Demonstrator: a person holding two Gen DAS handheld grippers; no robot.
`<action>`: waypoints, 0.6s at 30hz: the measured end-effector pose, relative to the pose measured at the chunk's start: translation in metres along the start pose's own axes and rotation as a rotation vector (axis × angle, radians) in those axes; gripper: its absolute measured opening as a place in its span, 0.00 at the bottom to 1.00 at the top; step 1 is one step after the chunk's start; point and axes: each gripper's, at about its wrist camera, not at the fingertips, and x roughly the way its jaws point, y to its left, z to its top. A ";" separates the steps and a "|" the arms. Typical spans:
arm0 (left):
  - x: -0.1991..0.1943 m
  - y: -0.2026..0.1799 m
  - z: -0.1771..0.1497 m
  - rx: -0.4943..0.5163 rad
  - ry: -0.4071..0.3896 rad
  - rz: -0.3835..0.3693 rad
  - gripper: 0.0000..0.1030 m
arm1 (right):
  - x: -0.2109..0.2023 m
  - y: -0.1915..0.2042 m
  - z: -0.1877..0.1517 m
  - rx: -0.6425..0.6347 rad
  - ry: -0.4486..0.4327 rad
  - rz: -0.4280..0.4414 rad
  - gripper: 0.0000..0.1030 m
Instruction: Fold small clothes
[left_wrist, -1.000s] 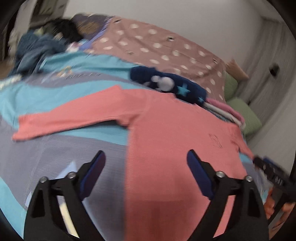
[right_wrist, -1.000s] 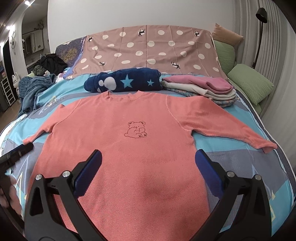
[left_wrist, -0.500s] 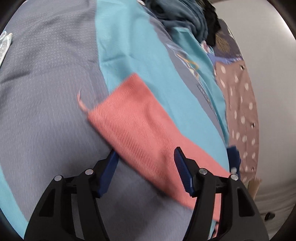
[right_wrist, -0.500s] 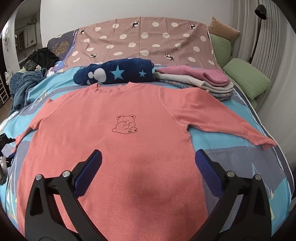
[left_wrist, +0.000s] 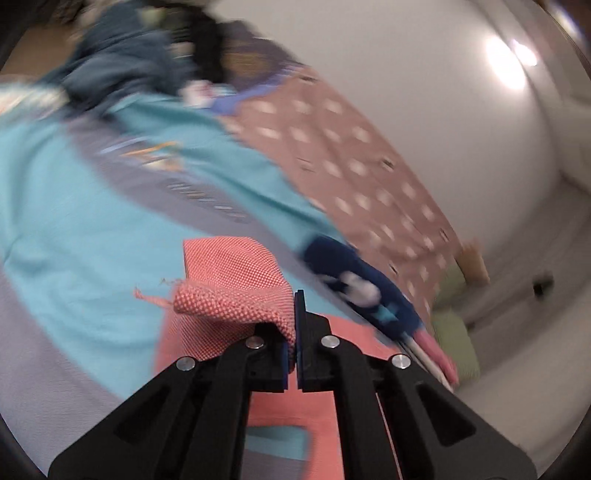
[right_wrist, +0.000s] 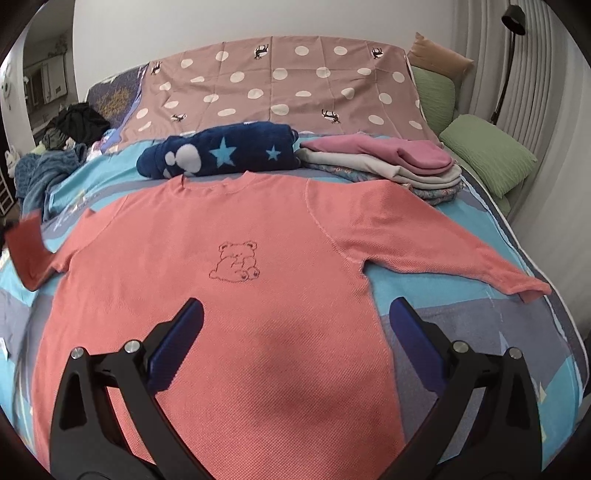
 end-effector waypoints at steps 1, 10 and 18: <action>0.008 -0.029 -0.007 0.065 0.027 -0.037 0.02 | -0.001 -0.002 0.001 0.003 -0.005 0.003 0.98; 0.112 -0.189 -0.152 0.475 0.372 -0.201 0.06 | 0.002 -0.040 0.013 0.074 0.028 0.095 0.98; 0.139 -0.188 -0.224 0.594 0.524 -0.143 0.36 | 0.029 -0.061 0.018 0.145 0.125 0.241 0.87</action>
